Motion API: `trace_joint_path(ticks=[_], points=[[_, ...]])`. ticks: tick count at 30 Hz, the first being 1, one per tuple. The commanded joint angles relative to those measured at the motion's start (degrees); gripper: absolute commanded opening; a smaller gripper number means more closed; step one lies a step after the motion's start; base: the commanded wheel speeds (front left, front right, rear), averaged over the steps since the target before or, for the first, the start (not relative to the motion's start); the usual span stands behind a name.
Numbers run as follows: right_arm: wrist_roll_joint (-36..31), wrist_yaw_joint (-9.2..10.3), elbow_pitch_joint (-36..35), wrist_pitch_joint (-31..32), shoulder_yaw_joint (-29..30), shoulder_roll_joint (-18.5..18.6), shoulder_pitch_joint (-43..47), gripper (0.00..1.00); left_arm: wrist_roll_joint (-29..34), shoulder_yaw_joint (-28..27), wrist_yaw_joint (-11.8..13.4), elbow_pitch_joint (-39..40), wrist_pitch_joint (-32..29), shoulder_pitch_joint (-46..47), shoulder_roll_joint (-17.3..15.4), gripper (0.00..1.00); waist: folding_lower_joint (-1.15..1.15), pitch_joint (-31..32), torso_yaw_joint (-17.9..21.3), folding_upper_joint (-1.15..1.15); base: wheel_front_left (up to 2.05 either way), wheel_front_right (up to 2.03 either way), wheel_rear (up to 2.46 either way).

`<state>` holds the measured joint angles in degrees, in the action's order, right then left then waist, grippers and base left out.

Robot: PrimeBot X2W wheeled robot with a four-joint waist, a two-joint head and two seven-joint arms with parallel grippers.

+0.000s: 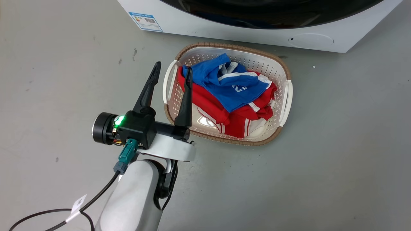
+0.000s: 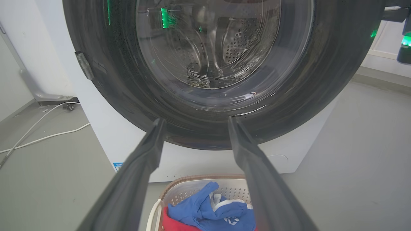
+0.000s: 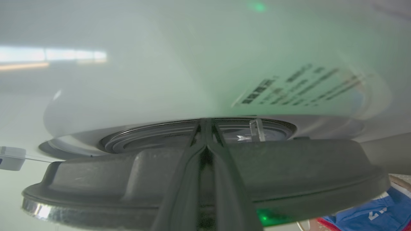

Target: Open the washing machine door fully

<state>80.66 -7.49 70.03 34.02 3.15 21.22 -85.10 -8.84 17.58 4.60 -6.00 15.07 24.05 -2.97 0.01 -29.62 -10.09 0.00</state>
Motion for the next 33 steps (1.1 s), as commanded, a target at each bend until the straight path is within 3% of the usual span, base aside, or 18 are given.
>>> trace_joint_path(ticks=[1, 21, 33], points=[[-0.1, 0.00, 0.4, 0.8, -0.4, -0.5, -0.3, 0.00, 0.0, 0.1, 0.3, 0.1, 0.2, 0.8, 0.1, 1.00, -0.01, -0.1, -0.1, 0.00, 0.00, 0.00, 0.00], [0.3, 0.00, -1.8, 17.2, -2.8, -1.4, 7.4, 0.00, -0.5, 0.4, 0.6, -2.2, 0.2, -0.7, 0.1, 1.00, -0.01, 5.0, 2.2, 0.00, 0.00, 0.00, 0.00], [1.3, 0.00, -8.2, 24.6, -4.2, -4.7, 17.0, 0.00, 0.3, -0.6, -0.5, -4.5, 0.2, -5.2, -0.2, 1.00, -0.01, 11.8, 3.0, 0.00, 0.00, 0.00, 0.00]])
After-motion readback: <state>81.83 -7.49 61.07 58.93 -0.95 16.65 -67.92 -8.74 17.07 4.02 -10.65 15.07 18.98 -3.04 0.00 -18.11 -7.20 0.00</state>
